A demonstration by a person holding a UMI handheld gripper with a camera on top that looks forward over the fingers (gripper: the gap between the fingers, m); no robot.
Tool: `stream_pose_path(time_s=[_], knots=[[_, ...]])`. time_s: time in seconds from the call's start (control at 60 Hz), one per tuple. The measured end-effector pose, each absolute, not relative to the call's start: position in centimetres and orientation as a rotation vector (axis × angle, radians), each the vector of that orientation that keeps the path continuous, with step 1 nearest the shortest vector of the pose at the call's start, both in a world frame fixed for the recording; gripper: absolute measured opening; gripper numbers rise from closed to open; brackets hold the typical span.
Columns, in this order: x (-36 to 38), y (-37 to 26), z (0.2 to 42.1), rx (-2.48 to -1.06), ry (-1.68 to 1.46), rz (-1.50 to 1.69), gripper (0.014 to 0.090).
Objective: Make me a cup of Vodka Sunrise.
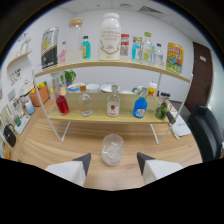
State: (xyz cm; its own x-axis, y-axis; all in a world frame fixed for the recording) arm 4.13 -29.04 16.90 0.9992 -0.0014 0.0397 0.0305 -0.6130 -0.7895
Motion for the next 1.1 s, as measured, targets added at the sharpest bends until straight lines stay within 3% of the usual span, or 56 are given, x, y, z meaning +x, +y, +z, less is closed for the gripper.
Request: stream_pose_path(time_s=[0.367, 0.583, 0.833, 1.1], knots=[[2.9, -31.4, 17.0, -2.228, -0.004, -0.055, 0.0856], [-2.3, -31.7, 17.1, -2.175, -0.023, 0.004, 0.0849], [-9.7, -25.2, 19.7, -2.039, -0.013, 0.088, 0.0856], [-12.8, -16.1, 20.2, -1.961, 0.008, 0.078, 0.0836]])
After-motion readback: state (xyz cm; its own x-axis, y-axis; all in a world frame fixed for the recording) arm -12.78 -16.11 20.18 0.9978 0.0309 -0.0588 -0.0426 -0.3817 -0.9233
